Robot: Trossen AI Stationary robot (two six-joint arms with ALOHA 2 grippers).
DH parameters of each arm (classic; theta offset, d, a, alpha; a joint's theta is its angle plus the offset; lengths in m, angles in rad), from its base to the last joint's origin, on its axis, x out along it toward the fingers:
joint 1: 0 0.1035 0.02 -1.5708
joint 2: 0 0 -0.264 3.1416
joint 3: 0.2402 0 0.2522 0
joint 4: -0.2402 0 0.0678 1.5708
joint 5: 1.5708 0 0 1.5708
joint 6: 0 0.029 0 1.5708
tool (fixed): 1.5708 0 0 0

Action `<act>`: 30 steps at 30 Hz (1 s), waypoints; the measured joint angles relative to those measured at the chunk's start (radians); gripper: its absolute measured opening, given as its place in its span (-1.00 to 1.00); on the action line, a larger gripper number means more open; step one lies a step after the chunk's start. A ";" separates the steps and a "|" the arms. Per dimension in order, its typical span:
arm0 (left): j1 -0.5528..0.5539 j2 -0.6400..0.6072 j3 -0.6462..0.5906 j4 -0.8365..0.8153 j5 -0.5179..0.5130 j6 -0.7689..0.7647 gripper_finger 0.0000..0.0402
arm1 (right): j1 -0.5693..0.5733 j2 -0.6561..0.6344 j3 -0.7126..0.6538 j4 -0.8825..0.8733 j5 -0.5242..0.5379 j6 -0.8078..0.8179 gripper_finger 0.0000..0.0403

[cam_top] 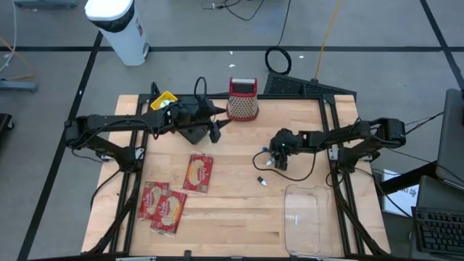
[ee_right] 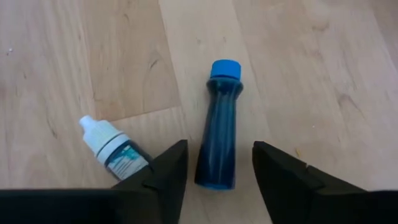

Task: Pick & Place Food Item
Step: Put the blue food coloring bottle into the black bin

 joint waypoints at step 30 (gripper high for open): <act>-0.058 0.133 -0.001 0.075 0.202 0.019 0.09 | 0.051 -0.264 -0.002 0.299 -0.127 -0.099 -0.78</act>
